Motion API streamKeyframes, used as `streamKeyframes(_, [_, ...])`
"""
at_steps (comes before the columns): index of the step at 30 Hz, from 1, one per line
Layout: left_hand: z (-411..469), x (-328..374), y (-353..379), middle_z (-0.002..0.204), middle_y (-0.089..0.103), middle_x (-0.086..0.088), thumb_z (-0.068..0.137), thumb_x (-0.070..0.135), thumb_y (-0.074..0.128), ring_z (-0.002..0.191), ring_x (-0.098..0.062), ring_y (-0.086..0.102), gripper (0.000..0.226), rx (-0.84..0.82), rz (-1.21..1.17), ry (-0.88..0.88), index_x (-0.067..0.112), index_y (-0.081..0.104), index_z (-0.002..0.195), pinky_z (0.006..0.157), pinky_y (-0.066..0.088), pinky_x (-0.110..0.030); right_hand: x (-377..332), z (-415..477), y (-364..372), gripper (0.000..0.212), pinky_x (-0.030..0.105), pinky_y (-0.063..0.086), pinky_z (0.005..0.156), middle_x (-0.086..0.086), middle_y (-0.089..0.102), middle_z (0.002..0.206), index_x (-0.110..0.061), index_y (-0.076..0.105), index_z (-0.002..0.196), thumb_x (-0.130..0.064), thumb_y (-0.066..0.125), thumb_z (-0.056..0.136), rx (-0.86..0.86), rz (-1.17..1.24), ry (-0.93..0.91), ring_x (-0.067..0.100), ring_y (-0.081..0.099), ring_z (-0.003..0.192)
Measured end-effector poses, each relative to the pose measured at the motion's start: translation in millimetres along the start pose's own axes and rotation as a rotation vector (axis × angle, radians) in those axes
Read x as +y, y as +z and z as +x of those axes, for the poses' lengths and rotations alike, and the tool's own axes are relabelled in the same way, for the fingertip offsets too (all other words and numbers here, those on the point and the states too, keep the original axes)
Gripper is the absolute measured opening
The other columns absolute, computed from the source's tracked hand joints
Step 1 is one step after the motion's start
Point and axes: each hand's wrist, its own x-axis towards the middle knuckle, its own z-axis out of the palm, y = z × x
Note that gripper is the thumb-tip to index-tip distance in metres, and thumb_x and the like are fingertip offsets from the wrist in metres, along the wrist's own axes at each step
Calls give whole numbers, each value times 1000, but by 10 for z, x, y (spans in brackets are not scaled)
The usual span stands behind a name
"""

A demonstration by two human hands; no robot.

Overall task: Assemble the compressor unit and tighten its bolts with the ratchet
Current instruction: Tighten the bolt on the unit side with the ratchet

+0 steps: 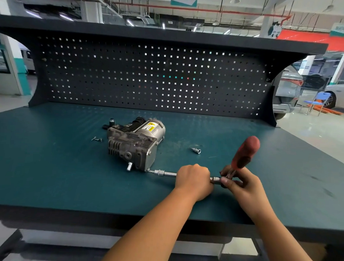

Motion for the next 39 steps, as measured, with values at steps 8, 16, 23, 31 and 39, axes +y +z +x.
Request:
streamKeyframes(8, [20,-7,16,89,65,-13,84,33,50,84,-37,61,26,-11,-6,23,12,66,86,59,32,-30,15,6,6,17,16,49,64,10,58,79,-7,58,76,8,63,83,20,-37,-11,21,57,74])
streamKeyframes(16, [22,-12,7,88,65,-13,82,33,52,84,-36,61,24,-32,-10,7,13,65,84,59,31,-30,12,17,1,17,13,46,63,10,59,77,-9,59,76,6,64,83,21,-59,11,14,56,69])
streamKeyframes(23, [-6,-13,-14,87,64,-10,81,35,54,84,-34,60,20,-56,-12,-4,17,64,83,58,30,-29,82,59,-5,17,20,44,68,6,64,71,-17,60,80,-2,64,85,30,-97,99,16,59,68])
streamKeyframes(31, [-35,-77,-22,90,64,-13,85,33,54,88,-37,59,17,3,-65,56,18,50,76,62,32,-32,116,374,44,21,32,42,58,3,54,59,-4,61,82,-23,58,92,43,-232,364,20,53,56])
streamKeyframes(39, [-59,-191,-19,100,63,-5,83,57,56,97,-29,57,42,-18,-231,235,19,54,101,64,31,-33,159,562,35,19,26,34,51,-1,53,54,-5,55,75,-16,59,91,-66,-318,542,15,45,52])
